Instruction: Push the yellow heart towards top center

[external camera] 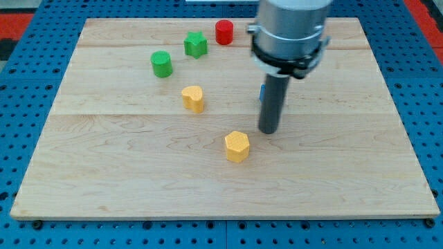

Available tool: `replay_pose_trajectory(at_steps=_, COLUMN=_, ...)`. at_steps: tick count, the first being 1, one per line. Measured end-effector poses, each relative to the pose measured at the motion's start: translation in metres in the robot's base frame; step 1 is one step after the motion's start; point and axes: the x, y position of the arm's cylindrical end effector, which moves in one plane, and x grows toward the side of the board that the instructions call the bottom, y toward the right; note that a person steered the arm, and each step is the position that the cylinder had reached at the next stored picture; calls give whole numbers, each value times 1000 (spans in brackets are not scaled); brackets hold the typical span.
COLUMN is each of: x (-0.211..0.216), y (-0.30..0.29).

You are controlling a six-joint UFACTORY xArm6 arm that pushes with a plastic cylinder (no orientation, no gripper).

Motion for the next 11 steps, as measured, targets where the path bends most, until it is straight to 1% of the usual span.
replay_pose_trajectory(at_steps=2, x=-4, y=-91)
replay_pose_trajectory(at_steps=3, x=-25, y=-112)
replay_pose_trajectory(at_steps=4, x=-55, y=-109)
replay_pose_trajectory(at_steps=6, x=-98, y=-105)
replay_pose_trajectory(at_steps=9, x=-140, y=-87)
replay_pose_trajectory(at_steps=11, x=-143, y=-8)
